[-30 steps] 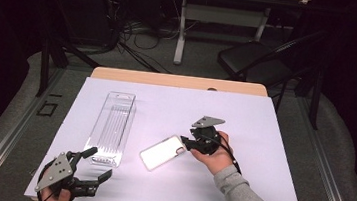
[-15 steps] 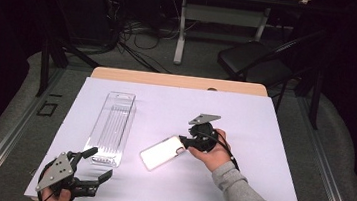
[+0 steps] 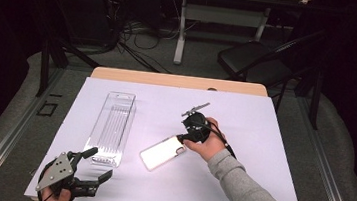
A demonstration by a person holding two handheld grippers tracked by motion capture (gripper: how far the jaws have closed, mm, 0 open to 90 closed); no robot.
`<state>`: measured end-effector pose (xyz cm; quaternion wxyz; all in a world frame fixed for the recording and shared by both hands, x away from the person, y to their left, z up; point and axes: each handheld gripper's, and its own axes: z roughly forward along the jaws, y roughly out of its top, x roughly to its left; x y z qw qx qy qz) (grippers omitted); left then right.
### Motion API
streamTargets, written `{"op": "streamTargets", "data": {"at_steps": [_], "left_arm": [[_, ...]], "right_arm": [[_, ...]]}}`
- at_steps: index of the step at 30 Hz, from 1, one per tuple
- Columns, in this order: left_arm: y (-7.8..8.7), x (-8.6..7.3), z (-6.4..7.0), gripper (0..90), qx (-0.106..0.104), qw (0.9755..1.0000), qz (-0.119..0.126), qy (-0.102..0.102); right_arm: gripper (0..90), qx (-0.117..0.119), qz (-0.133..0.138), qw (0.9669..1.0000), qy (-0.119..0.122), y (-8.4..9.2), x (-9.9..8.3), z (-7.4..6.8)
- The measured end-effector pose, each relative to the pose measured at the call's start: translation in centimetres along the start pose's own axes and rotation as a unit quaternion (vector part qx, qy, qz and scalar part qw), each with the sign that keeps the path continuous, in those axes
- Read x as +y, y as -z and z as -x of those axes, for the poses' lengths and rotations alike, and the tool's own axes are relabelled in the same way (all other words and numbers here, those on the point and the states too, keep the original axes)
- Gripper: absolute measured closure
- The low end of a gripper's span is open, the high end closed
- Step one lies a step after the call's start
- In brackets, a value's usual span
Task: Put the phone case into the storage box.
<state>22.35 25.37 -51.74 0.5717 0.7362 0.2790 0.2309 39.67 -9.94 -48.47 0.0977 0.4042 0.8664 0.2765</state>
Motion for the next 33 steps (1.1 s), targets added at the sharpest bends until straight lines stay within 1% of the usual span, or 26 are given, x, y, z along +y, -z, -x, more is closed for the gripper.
{"op": "streamTargets", "data": {"at_steps": [1, 3, 4, 5, 7, 9, 10, 14, 15, 17, 18, 20, 21, 22, 24, 25, 26, 27, 30, 31, 32, 33], "left_arm": [[0.0, 0.0, 0.0, 15.7, 0.0, 1.0, 0.0, 0.0], [0.0, 0.0, 0.0, 15.7, 0.0, 1.0, 0.001, 0.002], [0.0, 0.0, 0.0, 15.7, 0.0, 1.0, 0.0, 0.002], [0.0, 0.0, 0.0, 15.7, 0.0, 1.0, 0.0, 0.002], [0.0, 0.0, 0.0, 15.7, 0.001, 1.0, 0.0, 0.002], [0.0, 0.0, 0.0, 15.7, 0.001, 1.0, 0.001, 0.003], [0.0, 0.0, 0.0, 15.7, 0.001, 1.0, 0.001, 0.003], [-0.1, -0.1, -0.1, 15.7, 0.002, 1.0, 0.0, 0.003], [-0.1, -0.1, -0.1, 15.7, 0.002, 1.0, 0.0, 0.003], [-0.1, -0.1, -0.1, 15.7, 0.001, 1.0, 0.0, 0.003], [-0.1, -0.1, -0.1, 15.7, 0.002, 1.0, 0.0, 0.004], [-0.1, -0.1, -0.1, 15.7, 0.002, 1.0, 0.0, 0.004], [-0.1, -0.1, -0.1, 15.7, 0.002, 1.0, 0.0, 0.005], [-0.1, -0.1, -0.1, 15.7, 0.002, 1.0, 0.001, 0.006], [-0.1, -0.1, -0.1, 15.7, 0.002, 1.0, 0.001, 0.006], [-0.1, -0.1, -0.2, 15.7, 0.003, 1.0, 0.001, 0.006], [-0.1, -0.1, -0.1, 15.7, 0.003, 1.0, 0.001, 0.006], [-0.1, -0.1, -0.2, 15.7, 0.002, 1.0, 0.001, 0.006], [-0.1, -0.1, -0.1, 15.7, 0.003, 1.0, 0.0, 0.006], [-0.1, -0.1, -0.1, 15.7, 0.003, 1.0, 0.0, 0.006], [-0.1, -0.1, -0.1, 15.7, 0.003, 1.0, 0.0, 0.006], [-0.1, -0.1, -0.1, 15.7, 0.002, 1.0, 0.0, 0.006]], "right_arm": [[50.7, -0.002, -0.005, 1.0, -0.001, -0.1, 0.2, 0.0], [50.6, -0.002, -0.026, 0.9996, -0.006, -0.2, 0.6, 0.0], [51.1, -0.005, -0.029, 0.9996, 0.0, -0.4, 0.8, 0.0], [51.3, -0.006, -0.039, 0.9992, 0.003, -0.4, 1.0, 0.0], [50.7, -0.008, -0.05, 0.9987, 0.002, -0.6, 1.3, -0.1], [48.7, -0.018, -0.058, 0.9981, 0.009, -0.7, 1.7, -0.1], [48.7, -0.022, -0.056, 0.9982, 0.006, -0.8, 1.8, -0.1], [48.7, -0.023, -0.07, 0.9973, 0.003, -0.8, 2.4, 0.1], [48.9, -0.021, -0.071, 0.9972, -0.006, -0.9, 2.4, 0.0], [49.1, -0.018, -0.08, 0.9966, -0.006, -0.9, 2.6, 0.1], [50.2, -0.021, -0.073, 0.9971, -0.004, -1.1, 2.7, 0.1], [50.8, -0.028, -0.077, 0.9966, -0.011, -1.1, 2.8, 0.1], [51.0, -0.027, -0.078, 0.9966, -0.005, -1.1, 2.8, 0.2], [51.1, -0.025, -0.07, 0.9972, -0.005, -1.2, 2.8, 0.3], [51.8, -0.023, -0.075, 0.9969, -0.003, -1.3, 2.8, 0.5], [51.9, -0.023, -0.082, 0.9964, -0.009, -1.3, 2.8, 0.4], [52.1, -0.022, -0.084, 0.9962, -0.009, -1.3, 2.8, 0.5], [52.6, -0.021, -0.082, 0.9964, -0.012, -1.4, 2.8, 0.5], [53.8, -0.018, -0.086, 0.996, -0.018, -1.5, 2.8, 0.5], [54.9, -0.017, -0.09, 0.9957, -0.016, -1.6, 2.8, 0.5], [55.5, -0.016, -0.088, 0.9959, -0.015, -1.7, 2.7, 0.5], [55.9, -0.015, -0.093, 0.9955, -0.014, -1.7, 2.8, 0.6]]}}
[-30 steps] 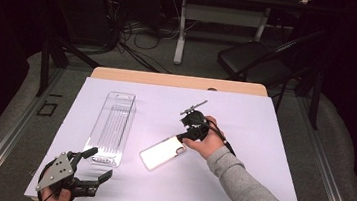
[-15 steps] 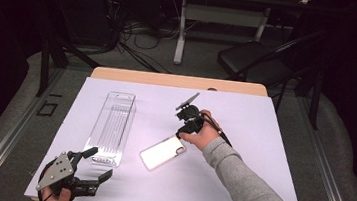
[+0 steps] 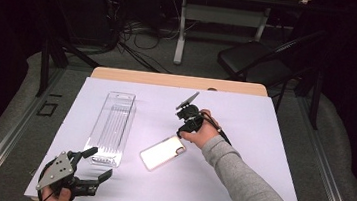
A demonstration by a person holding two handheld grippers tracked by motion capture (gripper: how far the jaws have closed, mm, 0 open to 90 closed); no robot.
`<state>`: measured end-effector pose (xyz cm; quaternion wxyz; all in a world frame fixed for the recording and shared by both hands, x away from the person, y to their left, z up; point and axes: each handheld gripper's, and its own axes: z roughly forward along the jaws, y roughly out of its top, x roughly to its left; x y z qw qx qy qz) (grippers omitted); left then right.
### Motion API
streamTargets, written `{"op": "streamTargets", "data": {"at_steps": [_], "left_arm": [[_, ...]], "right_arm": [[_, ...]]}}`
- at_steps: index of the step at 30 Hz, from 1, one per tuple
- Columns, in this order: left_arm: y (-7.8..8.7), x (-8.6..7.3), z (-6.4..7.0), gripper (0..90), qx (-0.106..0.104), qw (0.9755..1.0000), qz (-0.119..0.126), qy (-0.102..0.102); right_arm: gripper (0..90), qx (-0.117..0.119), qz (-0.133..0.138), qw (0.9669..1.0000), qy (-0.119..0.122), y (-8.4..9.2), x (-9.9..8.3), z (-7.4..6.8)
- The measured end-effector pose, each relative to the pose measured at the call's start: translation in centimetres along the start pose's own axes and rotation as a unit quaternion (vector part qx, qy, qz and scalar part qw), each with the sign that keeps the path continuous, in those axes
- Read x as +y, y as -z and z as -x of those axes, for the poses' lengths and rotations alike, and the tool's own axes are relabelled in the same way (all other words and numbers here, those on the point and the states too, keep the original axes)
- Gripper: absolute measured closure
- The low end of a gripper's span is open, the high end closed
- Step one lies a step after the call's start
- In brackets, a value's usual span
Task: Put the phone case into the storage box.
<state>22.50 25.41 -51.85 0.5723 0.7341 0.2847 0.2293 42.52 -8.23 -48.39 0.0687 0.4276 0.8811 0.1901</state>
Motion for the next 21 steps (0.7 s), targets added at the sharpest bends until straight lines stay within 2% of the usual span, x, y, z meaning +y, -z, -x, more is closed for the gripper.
{"op": "streamTargets", "data": {"at_steps": [1, 3, 5, 6, 7, 9, 10, 13, 21], "left_arm": [[0.0, 0.0, 0.0, 15.7, 0.0, 1.0, 0.0, 0.0], [0.0, 0.0, 0.0, 15.7, -0.001, 1.0, 0.0, 0.0], [0.0, 0.0, 0.0, 15.7, -0.001, 1.0, 0.0, 0.0], [0.0, 0.0, 0.0, 15.7, 0.0, 1.0, -0.001, 0.0], [0.0, 0.0, 0.0, 15.7, 0.0, 1.0, -0.001, 0.0], [0.0, 0.0, 0.0, 15.7, 0.0, 1.0, 0.0, 0.0], [0.0, 0.0, 0.0, 15.7, -0.001, 1.0, 0.0, 0.001], [0.0, 0.0, 0.0, 15.7, -0.002, 1.0, -0.001, 0.0], [0.0, -0.1, -0.1, 15.7, -0.003, 1.0, -0.001, 0.001]], "right_arm": [[56.1, 0.001, 0.015, 0.9999, -0.004, -0.3, -0.1, -0.1], [58.2, 0.001, -0.004, 1.0, -0.006, -0.3, 0.0, -0.1], [58.4, 0.003, -0.01, 0.9999, -0.01, -0.4, 0.1, -0.1], [58.4, 0.002, -0.002, 0.9999, -0.01, -0.6, 0.0, -0.1], [58.8, 0.0, -0.012, 0.9999, -0.01, -0.5, 0.1, -0.1], [59.5, 0.002, -0.005, 0.9999, -0.013, -0.8, 0.1, -0.3], [60.2, -0.001, -0.009, 1.0, -0.003, -0.8, 0.1, -0.2], [61.8, -0.002, -0.012, 0.9999, 0.0, -1.0, 0.1, -0.3], [65.1, -0.001, -0.018, 0.9998, -0.006, -2.1, -0.1, -0.2]]}}
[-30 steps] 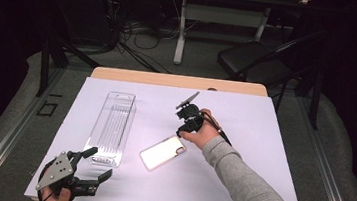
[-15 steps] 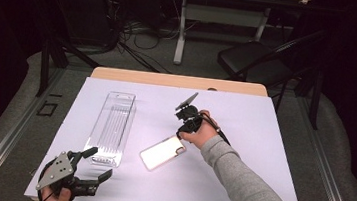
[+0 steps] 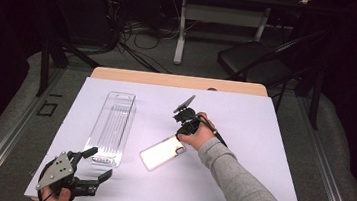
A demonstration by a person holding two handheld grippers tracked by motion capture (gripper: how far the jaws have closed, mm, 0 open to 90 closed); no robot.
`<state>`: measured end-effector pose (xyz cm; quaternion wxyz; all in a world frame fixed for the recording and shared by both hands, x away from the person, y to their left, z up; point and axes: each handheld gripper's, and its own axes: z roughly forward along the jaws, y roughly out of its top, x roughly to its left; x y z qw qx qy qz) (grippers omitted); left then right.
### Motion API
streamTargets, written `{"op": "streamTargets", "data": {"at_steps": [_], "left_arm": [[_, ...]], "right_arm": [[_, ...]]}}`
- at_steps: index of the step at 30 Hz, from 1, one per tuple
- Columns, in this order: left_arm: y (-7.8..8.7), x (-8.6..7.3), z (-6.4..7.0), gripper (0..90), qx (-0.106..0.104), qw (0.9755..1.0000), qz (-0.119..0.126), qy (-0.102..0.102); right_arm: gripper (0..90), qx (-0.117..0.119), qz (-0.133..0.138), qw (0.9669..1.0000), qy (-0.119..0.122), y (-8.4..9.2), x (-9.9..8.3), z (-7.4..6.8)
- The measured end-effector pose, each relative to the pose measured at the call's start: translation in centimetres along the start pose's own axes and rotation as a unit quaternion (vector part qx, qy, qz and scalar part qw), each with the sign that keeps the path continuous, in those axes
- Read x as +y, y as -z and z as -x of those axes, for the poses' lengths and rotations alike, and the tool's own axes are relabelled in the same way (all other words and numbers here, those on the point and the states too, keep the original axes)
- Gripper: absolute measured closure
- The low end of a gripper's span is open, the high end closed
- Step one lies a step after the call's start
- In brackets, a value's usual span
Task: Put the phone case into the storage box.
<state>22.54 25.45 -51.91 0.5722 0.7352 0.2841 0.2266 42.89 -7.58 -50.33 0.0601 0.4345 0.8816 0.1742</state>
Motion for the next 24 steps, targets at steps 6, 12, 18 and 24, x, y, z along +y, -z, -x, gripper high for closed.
{"op": "streamTargets", "data": {"at_steps": [6, 12, 18, 24], "left_arm": [[0.0, 0.0, 0.0, 15.7, -0.001, 1.0, -0.001, -0.001], [0.0, 0.0, 0.0, 15.7, -0.001, 1.0, -0.003, -0.001], [-0.1, 0.0, 0.0, 15.7, 0.0, 1.0, -0.003, -0.001], [0.0, -0.1, 0.0, 15.7, 0.0, 1.0, -0.003, -0.001]], "right_arm": [[68.0, 0.005, -0.007, 0.9999, -0.01, -0.6, -0.2, 0.2], [71.3, 0.008, -0.008, 0.9998, -0.019, -1.2, -0.2, -0.1], [73.4, 0.009, -0.012, 0.9997, -0.02, -1.7, -0.1, 0.0], [75.1, 0.012, -0.028, 0.9992, -0.026, -2.1, -0.2, 0.1]]}}
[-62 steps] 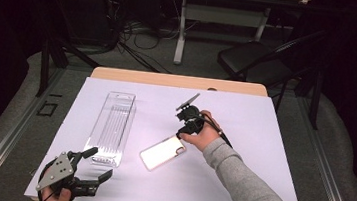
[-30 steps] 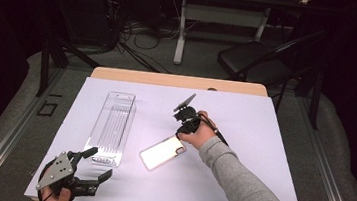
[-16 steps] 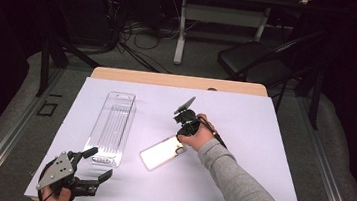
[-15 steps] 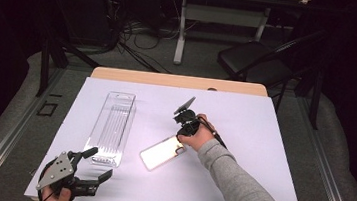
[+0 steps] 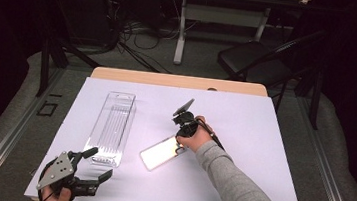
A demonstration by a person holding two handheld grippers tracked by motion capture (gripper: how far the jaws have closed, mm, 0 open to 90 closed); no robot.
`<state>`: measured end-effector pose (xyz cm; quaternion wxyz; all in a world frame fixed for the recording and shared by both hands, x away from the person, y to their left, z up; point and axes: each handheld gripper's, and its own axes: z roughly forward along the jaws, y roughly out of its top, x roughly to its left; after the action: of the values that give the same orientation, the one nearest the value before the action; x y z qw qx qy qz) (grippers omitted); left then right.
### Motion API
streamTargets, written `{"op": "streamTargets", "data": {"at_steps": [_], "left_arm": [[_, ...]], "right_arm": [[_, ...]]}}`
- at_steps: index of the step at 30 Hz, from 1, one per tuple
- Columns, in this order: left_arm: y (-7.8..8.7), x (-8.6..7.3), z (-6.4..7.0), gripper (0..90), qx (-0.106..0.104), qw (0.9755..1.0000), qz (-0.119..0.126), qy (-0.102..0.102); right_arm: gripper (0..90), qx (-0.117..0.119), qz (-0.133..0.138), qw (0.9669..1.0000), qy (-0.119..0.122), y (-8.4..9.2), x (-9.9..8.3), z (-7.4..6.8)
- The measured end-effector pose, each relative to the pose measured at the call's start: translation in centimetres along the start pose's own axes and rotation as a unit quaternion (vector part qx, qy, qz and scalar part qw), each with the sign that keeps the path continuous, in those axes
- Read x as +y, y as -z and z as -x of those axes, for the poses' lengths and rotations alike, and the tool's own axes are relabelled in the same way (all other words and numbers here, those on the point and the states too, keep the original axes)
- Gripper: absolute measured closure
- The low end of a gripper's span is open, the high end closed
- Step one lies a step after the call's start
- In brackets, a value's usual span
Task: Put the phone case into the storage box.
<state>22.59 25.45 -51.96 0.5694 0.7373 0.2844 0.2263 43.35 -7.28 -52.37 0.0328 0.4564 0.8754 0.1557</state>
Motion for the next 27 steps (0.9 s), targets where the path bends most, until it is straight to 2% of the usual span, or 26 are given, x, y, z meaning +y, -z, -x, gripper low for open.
{"op": "streamTargets", "data": {"at_steps": [1, 3, 5, 6, 8, 10, 18, 19, 21, 22, 23, 27], "left_arm": [[0.0, 0.0, 0.0, 15.7, 0.0, 1.0, 0.0, 0.0], [-0.02, 0.0, 0.0, 15.7, -0.001, 1.0, 0.0, 0.0], [-0.03, 0.0, 0.02, 15.7, -0.001, 1.0, 0.0, 0.0], [-0.04, 0.0, 0.01, 15.7, -0.001, 1.0, 0.0, 0.0], [-0.03, 0.0, 0.01, 15.7, 0.0, 1.0, 0.0, 0.0], [-0.03, -0.01, 0.0, 15.7, 0.0, 1.0, -0.001, 0.0], [0.0, -0.02, 0.0, 15.7, 0.0, 1.0, -0.001, 0.0], [0.0, -0.02, 0.0, 15.7, 0.0, 1.0, -0.001, 0.0], [-0.01, -0.02, 0.0, 15.7, 0.0, 1.0, -0.001, 0.001], [-0.01, -0.02, 0.0, 15.7, 0.0, 1.0, -0.001, 0.001], [-0.01, -0.02, 0.0, 15.7, 0.0, 1.0, -0.001, 0.0], [-0.02, -0.02, 0.0, 15.7, 0.001, 1.0, -0.001, 0.001]], "right_arm": [[75.3, 0.003, 0.009, 0.9999, -0.012, -0.21, -0.11, -0.08], [76.0, 0.005, 0.007, 0.9999, -0.005, -0.32, -0.12, 0.13], [77.0, 0.005, -0.002, 0.9999, -0.009, -0.3, -0.1, 0.17], [77.4, 0.007, 0.006, 0.9999, -0.012, -0.45, -0.15, 0.18], [77.8, 0.007, -0.003, 0.9999, -0.013, -0.38, -0.11, 0.24], [78.4, 0.007, 0.004, 0.9997, -0.021, -0.46, -0.15, 0.18], [82.0, 0.012, -0.011, 0.9997, -0.018, -0.3, -0.04, 0.27], [82.0, 0.015, 0.006, 0.9996, -0.025, -0.54, -0.16, 0.23], [82.5, 0.018, 0.004, 0.9994, -0.029, -0.5, -0.16, 0.29], [82.8, 0.018, -0.001, 0.9996, -0.023, -0.43, -0.13, 0.47], [83.4, 0.02, 0.005, 0.9994, -0.028, -0.51, -0.15, 0.48], [84.1, 0.017, -0.011, 0.9994, -0.028, -0.33, -0.09, 0.54]]}}
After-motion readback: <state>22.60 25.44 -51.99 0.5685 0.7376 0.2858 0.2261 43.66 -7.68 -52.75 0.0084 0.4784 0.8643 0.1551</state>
